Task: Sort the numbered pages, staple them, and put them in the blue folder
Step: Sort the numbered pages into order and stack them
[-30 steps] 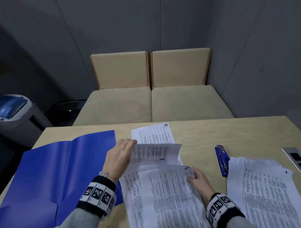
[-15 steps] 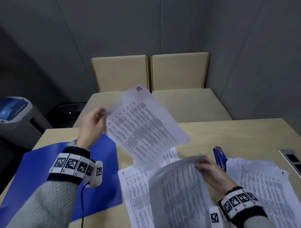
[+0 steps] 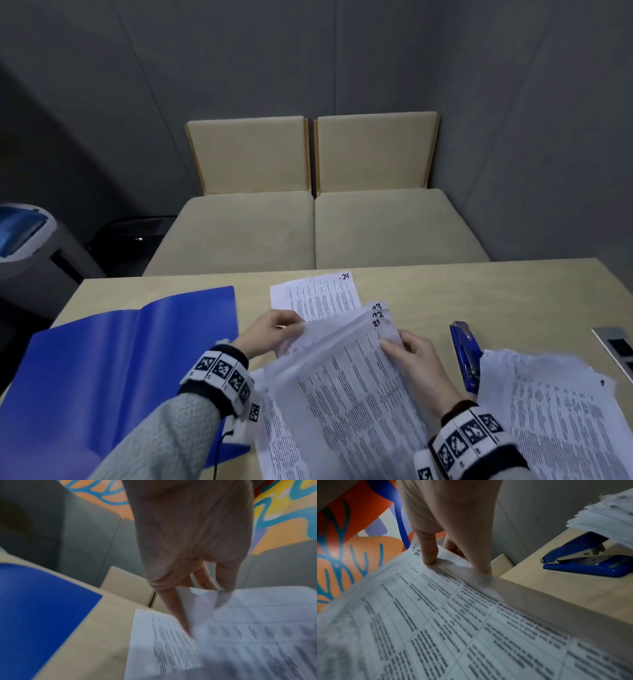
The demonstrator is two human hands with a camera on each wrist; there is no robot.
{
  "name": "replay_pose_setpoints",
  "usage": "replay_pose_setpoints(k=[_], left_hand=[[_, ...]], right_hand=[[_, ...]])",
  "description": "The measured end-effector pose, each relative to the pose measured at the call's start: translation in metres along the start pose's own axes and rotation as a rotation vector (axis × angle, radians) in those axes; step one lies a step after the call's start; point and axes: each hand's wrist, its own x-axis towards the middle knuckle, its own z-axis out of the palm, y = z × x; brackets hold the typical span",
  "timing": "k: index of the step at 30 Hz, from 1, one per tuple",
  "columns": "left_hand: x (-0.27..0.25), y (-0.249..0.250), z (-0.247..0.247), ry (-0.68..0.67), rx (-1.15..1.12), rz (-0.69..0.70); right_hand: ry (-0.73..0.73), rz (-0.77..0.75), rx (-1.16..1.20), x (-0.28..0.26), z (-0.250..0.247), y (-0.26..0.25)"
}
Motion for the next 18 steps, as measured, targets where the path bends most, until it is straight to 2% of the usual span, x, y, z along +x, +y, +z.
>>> replay_pose_setpoints(k=[1, 2, 4, 5, 7, 9, 14, 18], left_hand=[[0.009, -0.005, 0.002, 0.056, -0.011, -0.033], [0.021, -0.015, 0.002, 0.18, 0.003, -0.085], [0.045, -0.037, 0.002, 0.448, 0.115, -0.28], [0.054, -0.046, 0.004, 0.505, 0.147, -0.401], [0.067, -0.059, 0.011, 0.517, 0.201, -0.576], [0.075, -0.063, 0.019, 0.508, 0.272, -0.653], [0.091, -0.063, 0.025, 0.469, 0.277, -0.762], [0.098, -0.066, 0.025, 0.443, 0.205, -0.776]], right_hand=[[0.003, 0.012, -0.001, 0.001, 0.0, 0.001], [-0.009, 0.026, -0.001, 0.001, 0.0, 0.002], [-0.044, 0.055, -0.023, 0.001, -0.001, 0.002], [-0.063, 0.069, -0.033, 0.003, -0.003, 0.003], [-0.088, 0.079, -0.05, 0.007, -0.008, 0.01], [-0.084, 0.075, -0.054, 0.013, -0.015, 0.018], [-0.124, 0.127, -0.021, 0.024, -0.025, 0.039], [-0.153, 0.13, 0.021, 0.025, -0.023, 0.042]])
